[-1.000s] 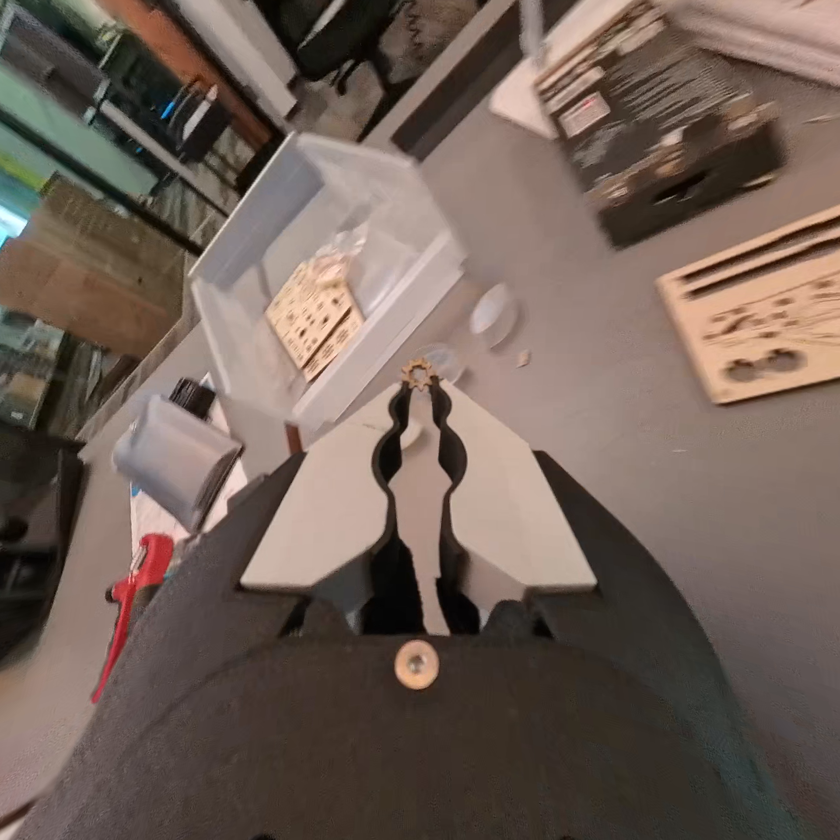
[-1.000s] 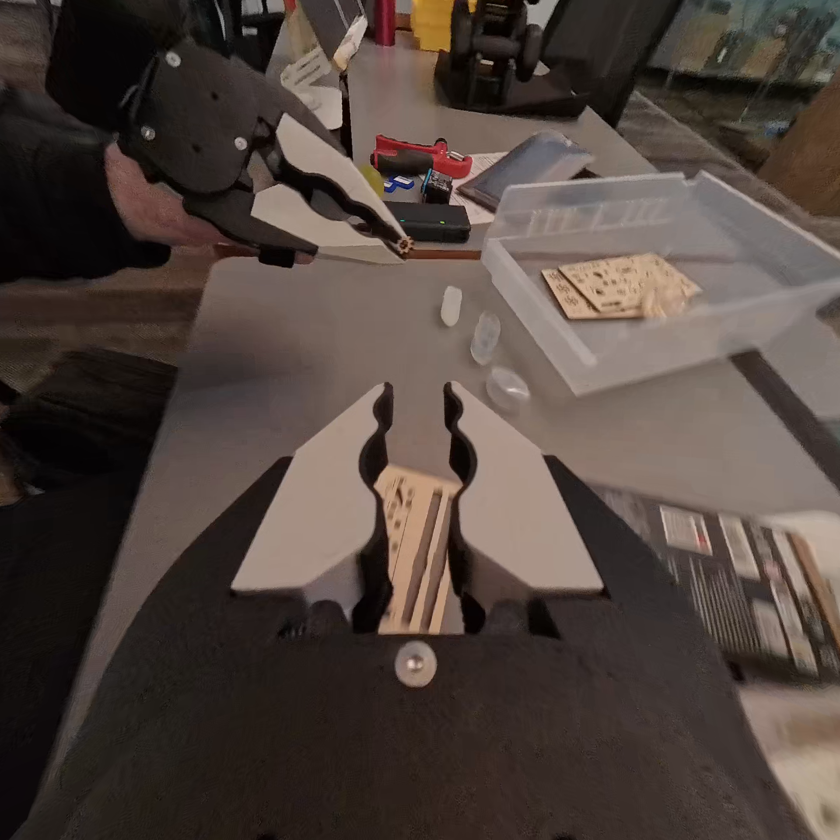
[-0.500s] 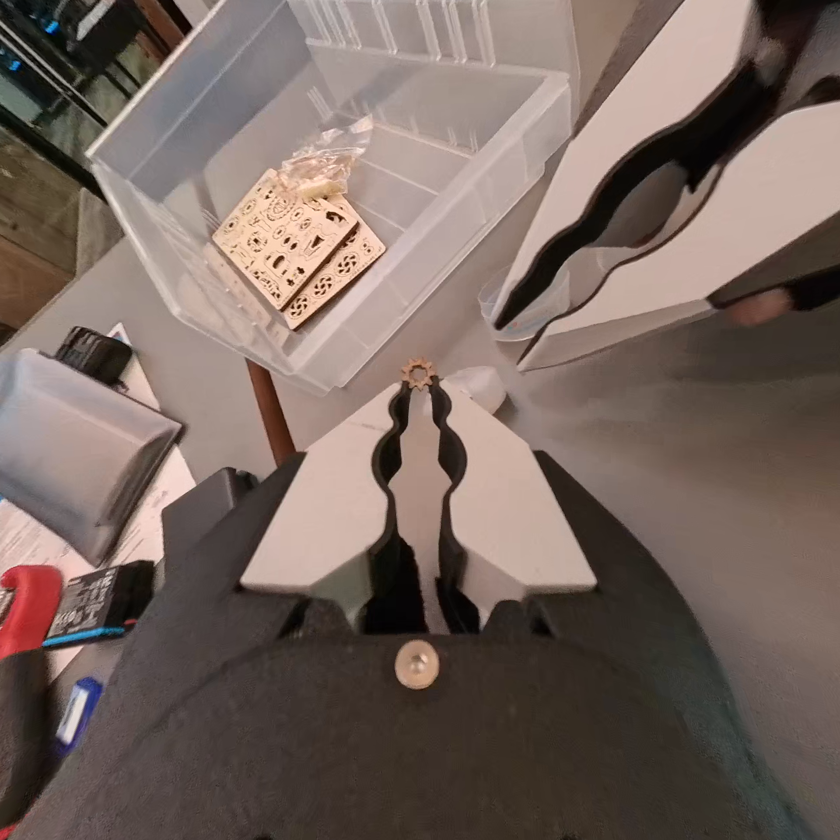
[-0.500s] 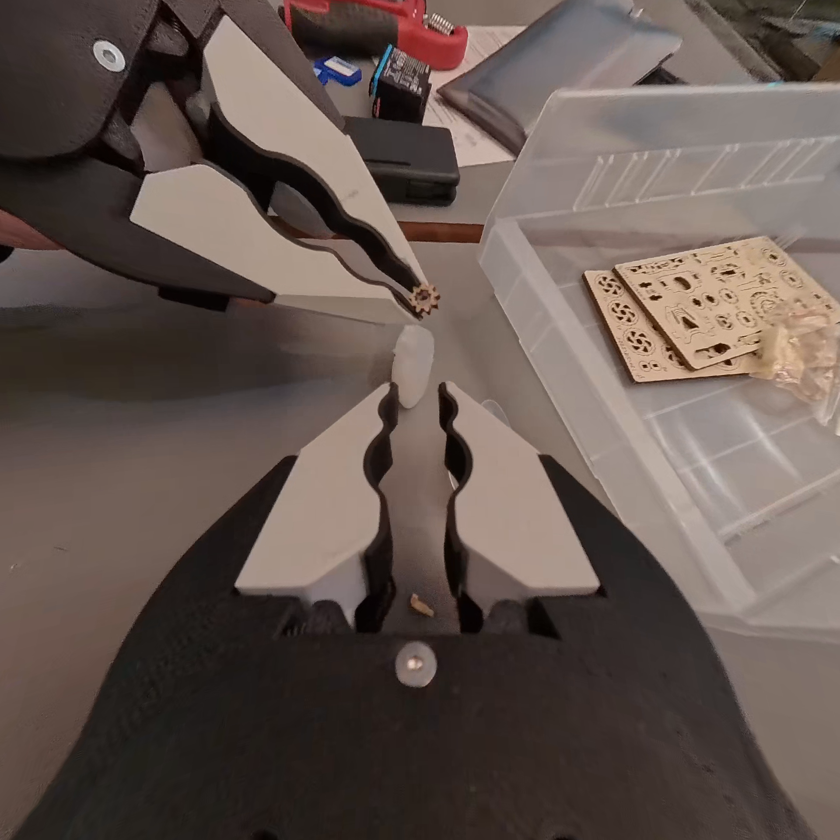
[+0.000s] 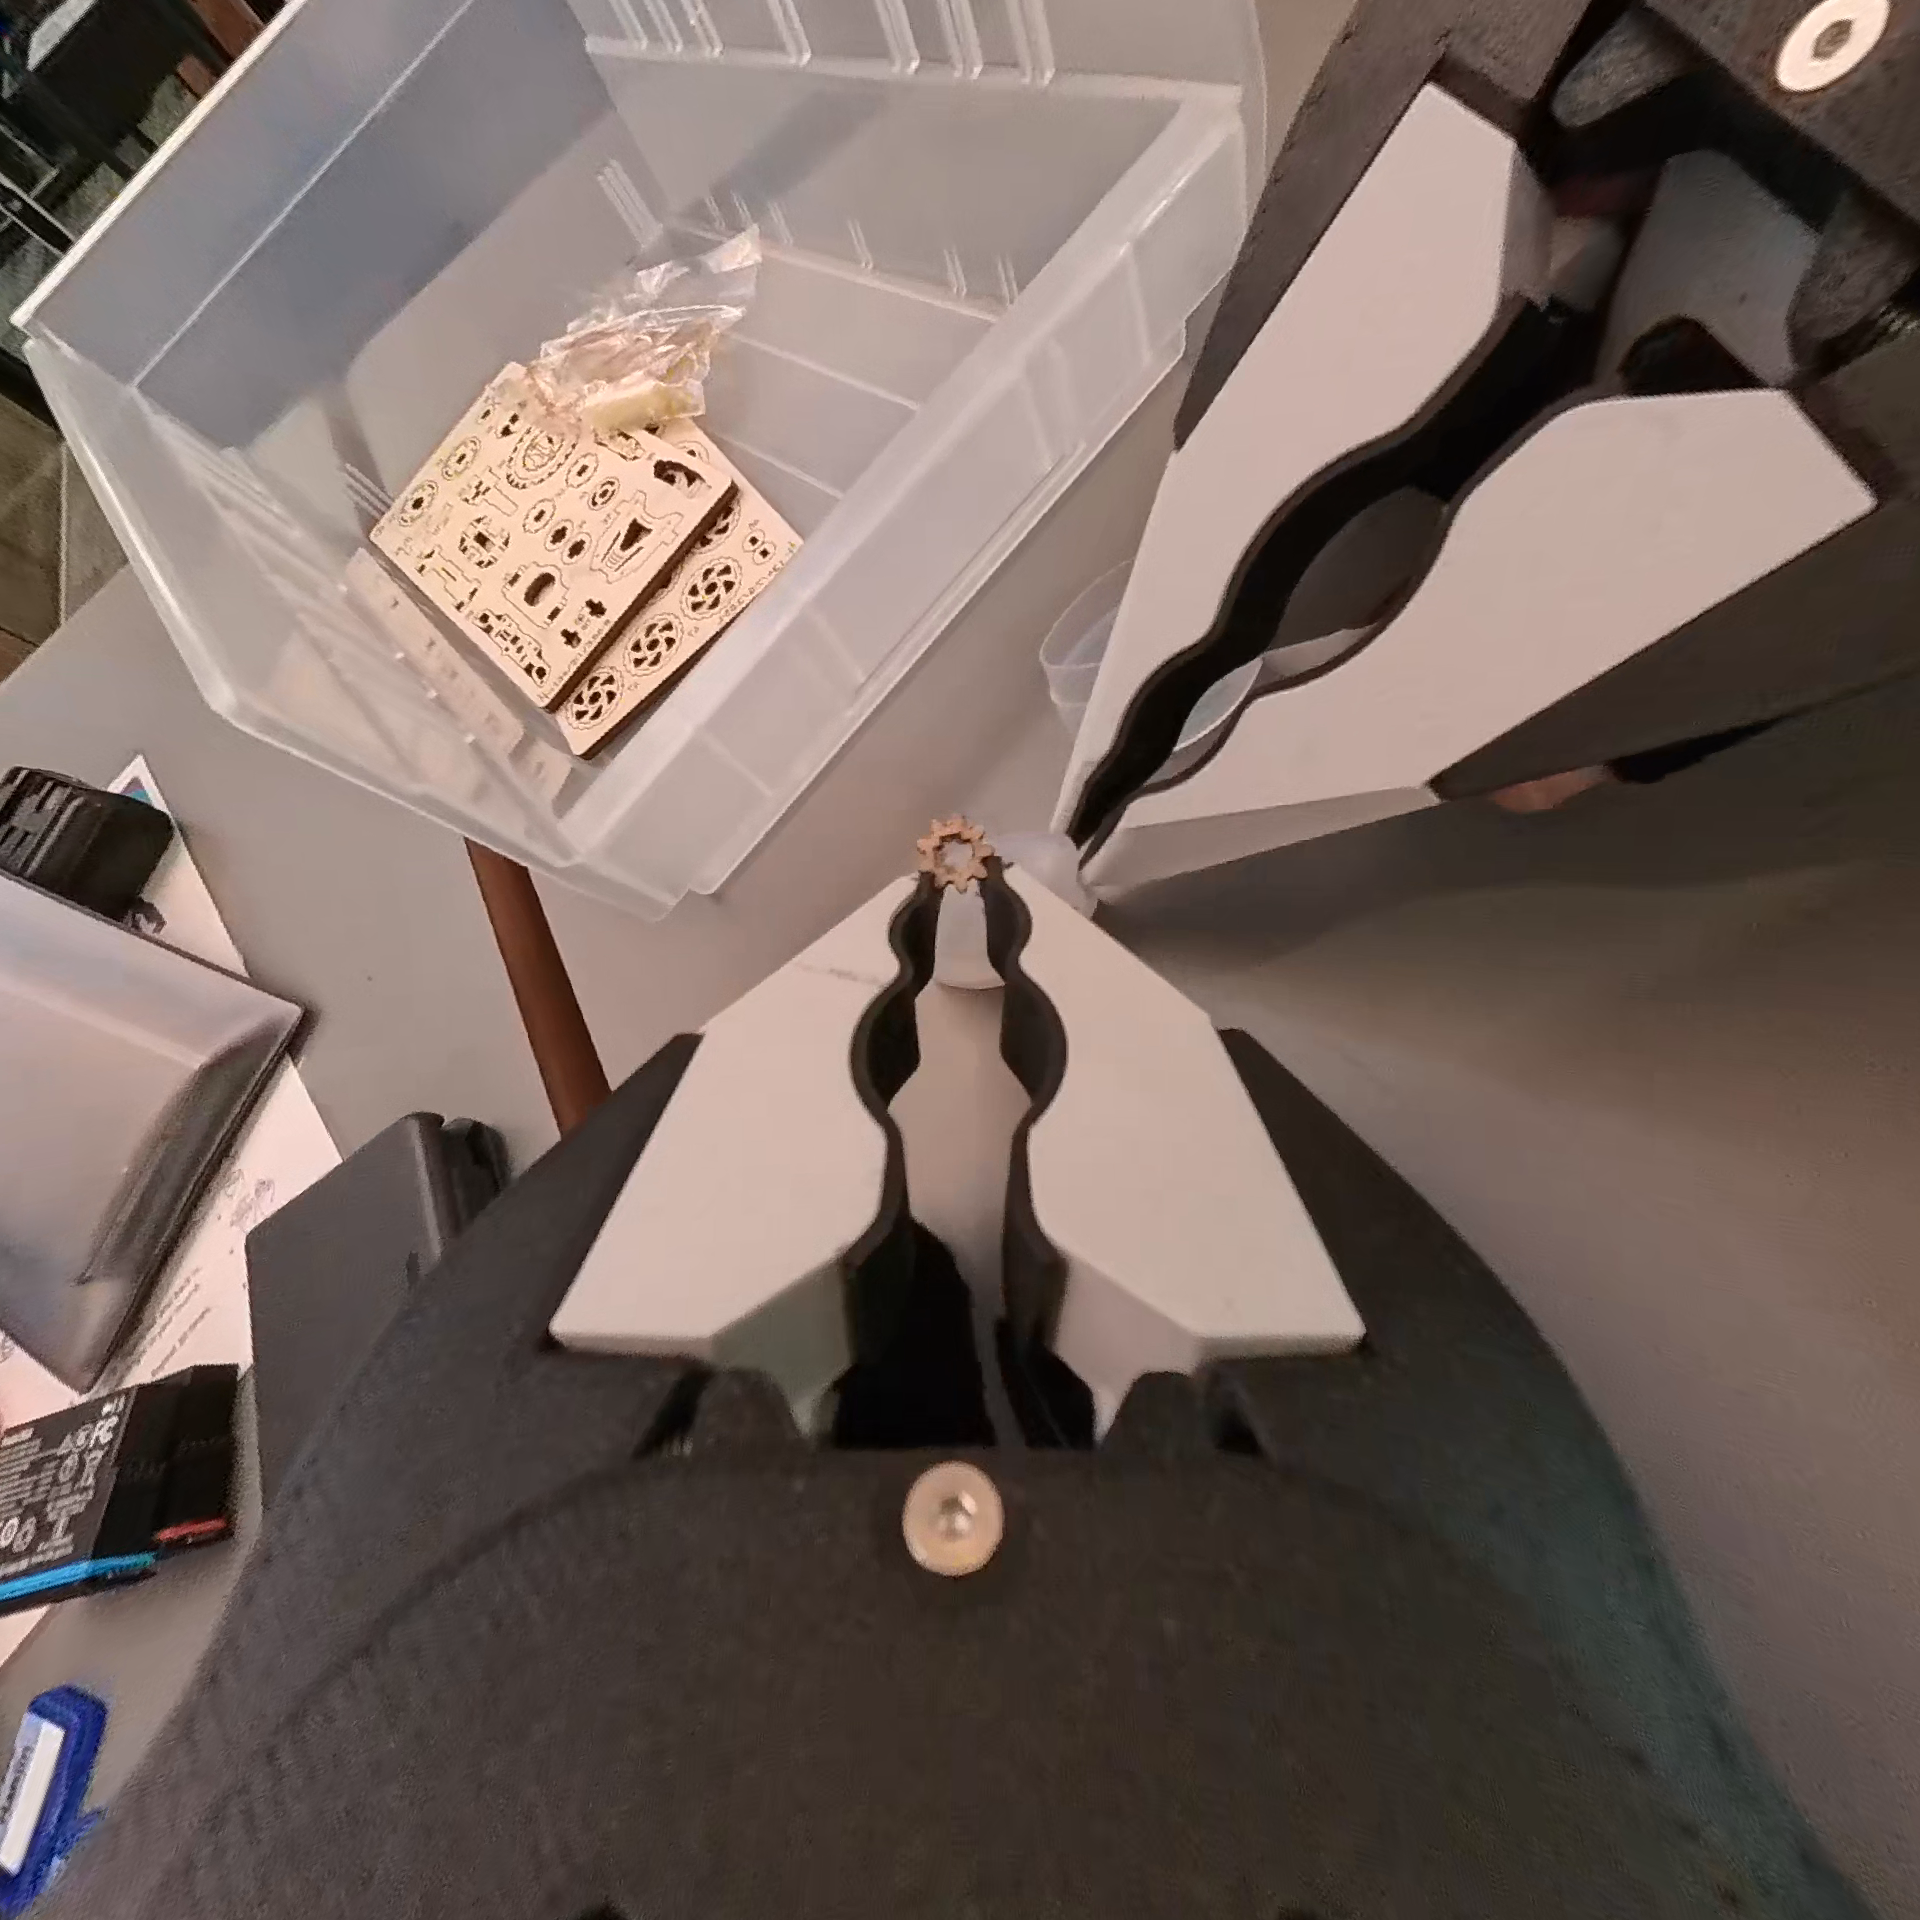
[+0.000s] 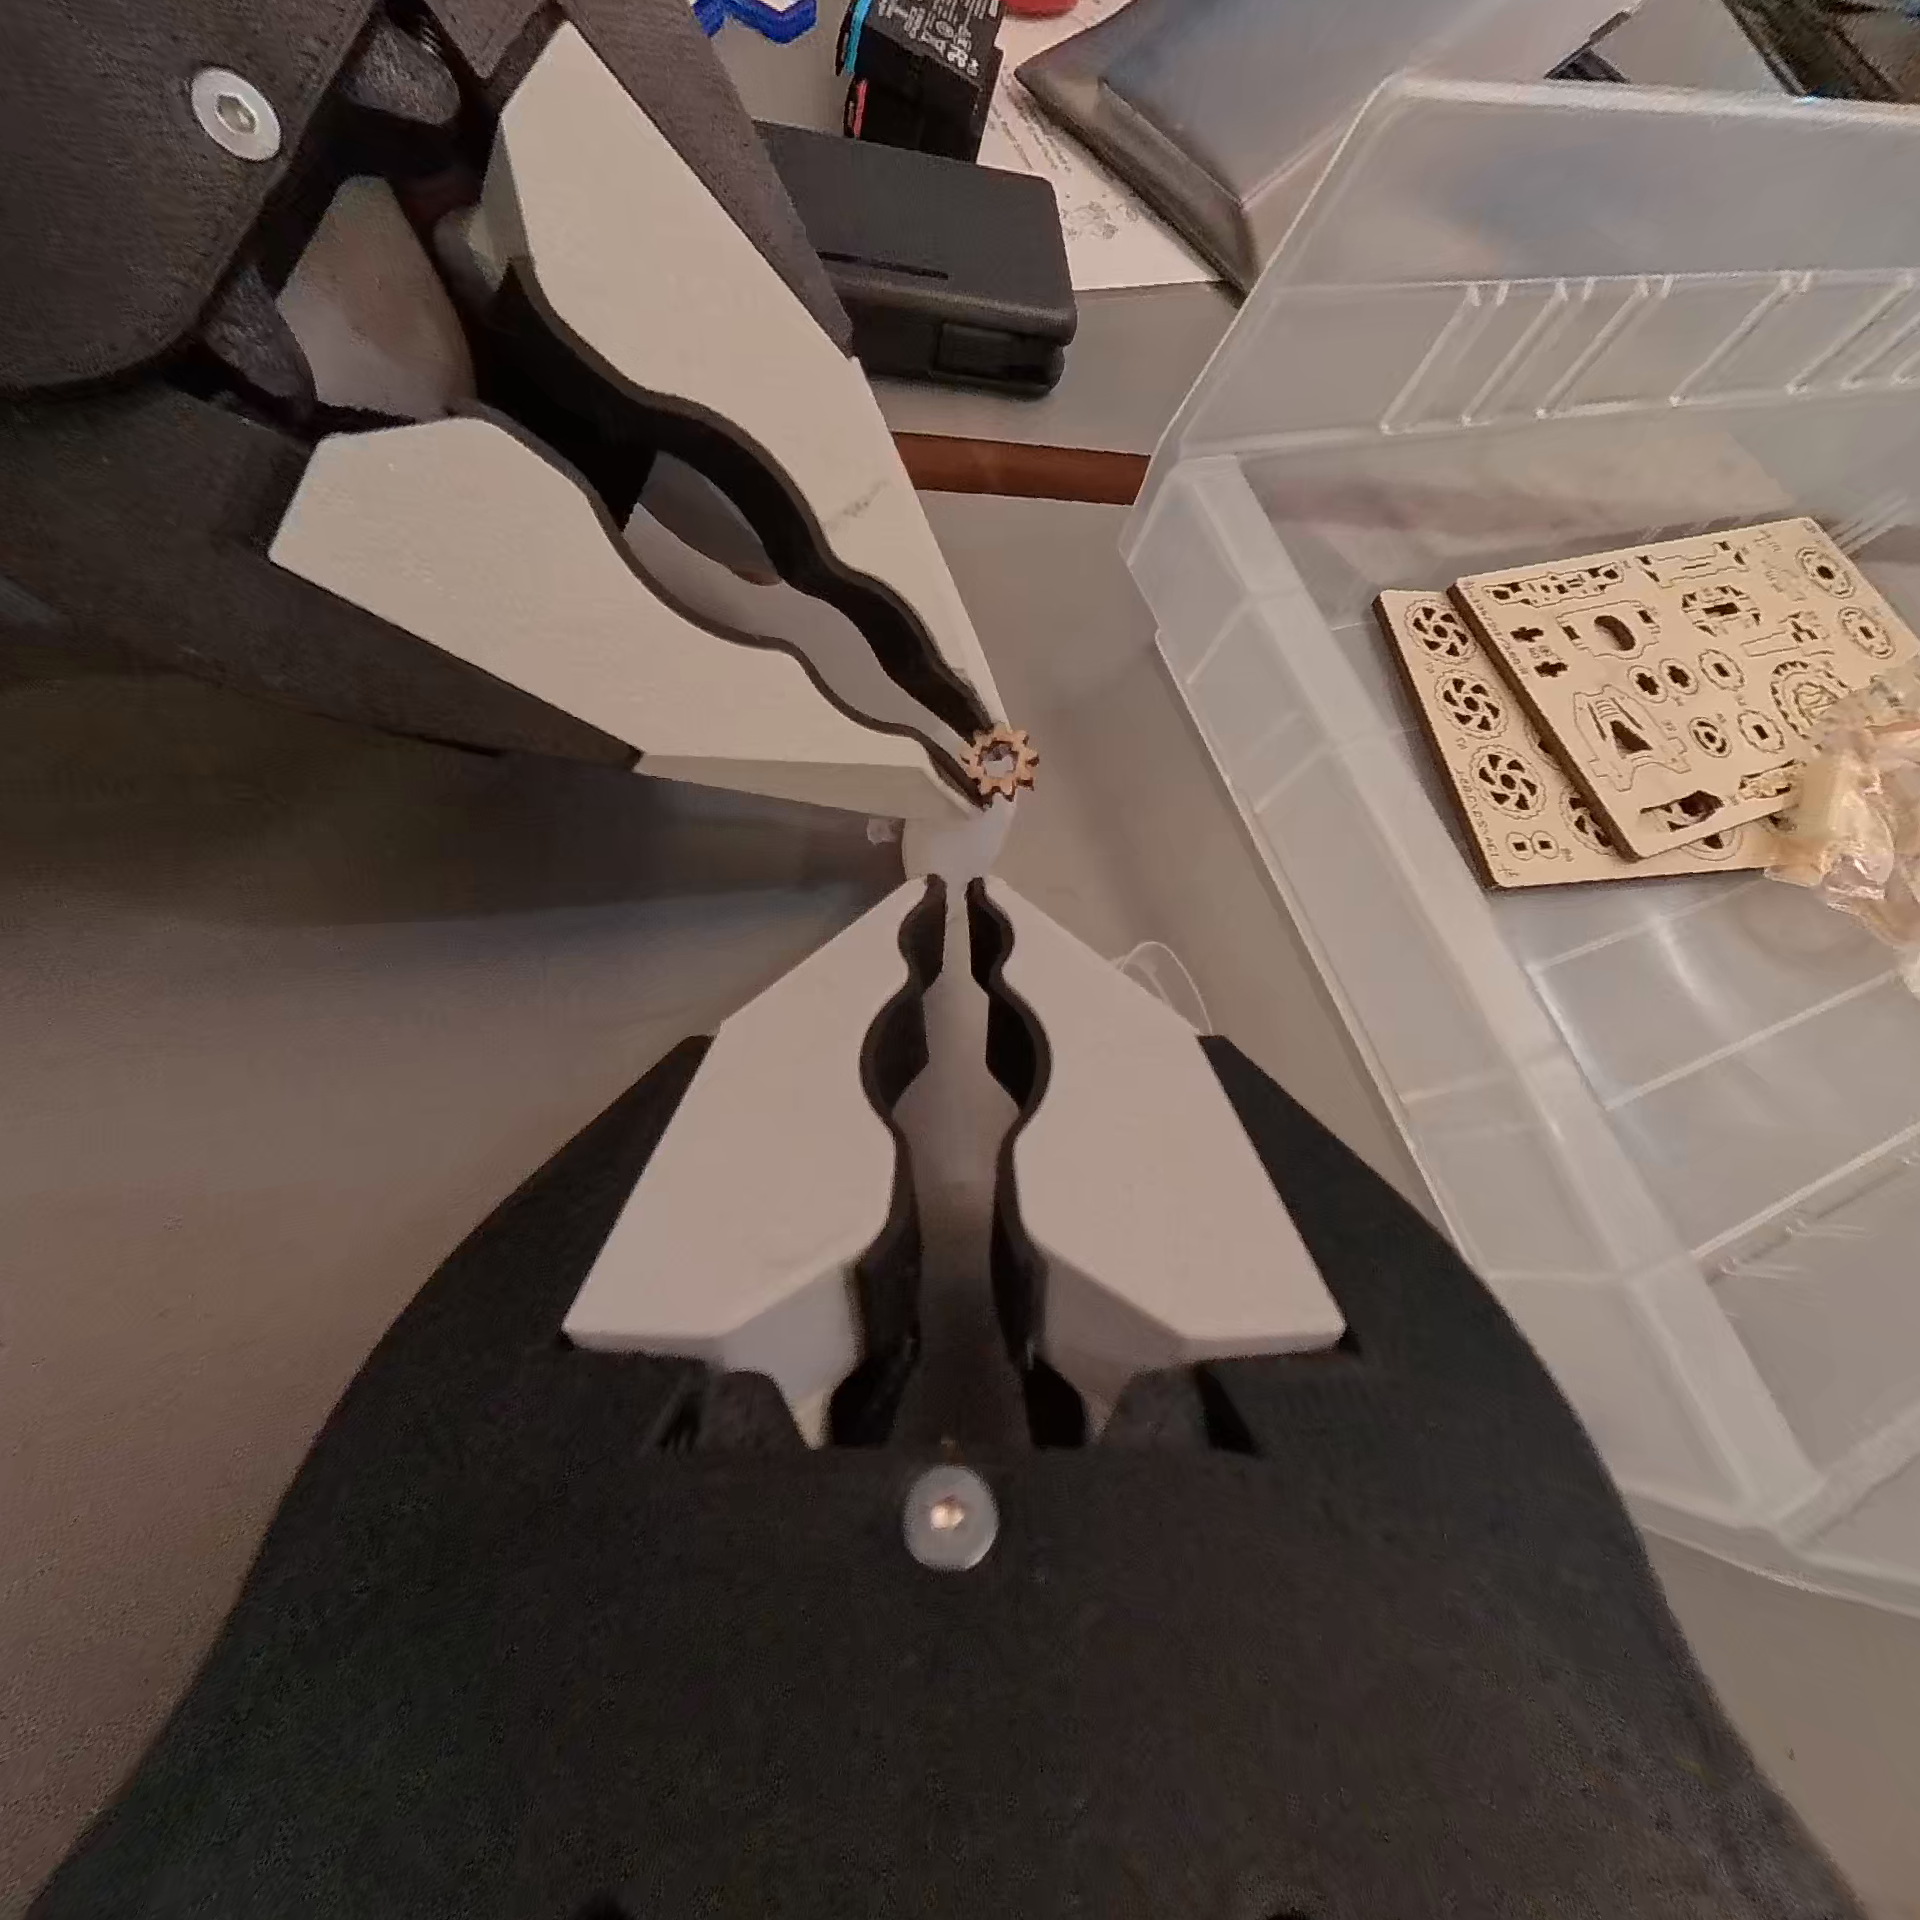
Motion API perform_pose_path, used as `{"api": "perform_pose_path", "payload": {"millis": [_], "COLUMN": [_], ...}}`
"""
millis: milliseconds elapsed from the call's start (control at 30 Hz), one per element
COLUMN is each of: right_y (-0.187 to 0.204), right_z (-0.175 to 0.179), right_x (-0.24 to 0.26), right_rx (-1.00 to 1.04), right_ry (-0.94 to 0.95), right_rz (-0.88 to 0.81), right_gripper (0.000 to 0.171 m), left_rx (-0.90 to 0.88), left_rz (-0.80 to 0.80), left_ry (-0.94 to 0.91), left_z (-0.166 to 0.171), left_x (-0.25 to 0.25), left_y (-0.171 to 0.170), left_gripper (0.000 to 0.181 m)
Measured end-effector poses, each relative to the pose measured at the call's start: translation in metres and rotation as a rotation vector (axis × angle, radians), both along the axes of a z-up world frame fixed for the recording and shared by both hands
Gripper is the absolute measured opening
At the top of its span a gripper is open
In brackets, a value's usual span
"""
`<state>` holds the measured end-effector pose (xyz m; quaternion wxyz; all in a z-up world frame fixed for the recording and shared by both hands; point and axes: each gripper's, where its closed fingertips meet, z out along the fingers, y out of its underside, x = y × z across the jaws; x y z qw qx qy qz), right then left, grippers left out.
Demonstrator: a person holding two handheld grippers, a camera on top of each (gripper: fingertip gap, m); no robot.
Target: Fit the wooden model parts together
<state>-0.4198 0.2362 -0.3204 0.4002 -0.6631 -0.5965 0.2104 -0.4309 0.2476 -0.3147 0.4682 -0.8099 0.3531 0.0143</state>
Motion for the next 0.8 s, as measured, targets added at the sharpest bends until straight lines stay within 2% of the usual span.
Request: {"api": "perform_pose_path", "payload": {"millis": [300,800], "right_y": [0.0037,0.0055], "right_z": [0.0018,0.0073], "right_x": [-0.0043,-0.0091], "right_rx": [0.027,0.066], "right_ry": [-0.017,-0.026], "right_rz": [-0.009,-0.007], "right_gripper": [0.009,0.0], "left_rx": [-0.005,-0.003], "left_rz": [-0.008,0.005], "left_ry": [0.001,-0.025], "left_z": [-0.0004,-0.0012], "left_x": [-0.0002,-0.003], "left_y": [0.0012,0.0026], "left_gripper": [0.008,0.007]}}
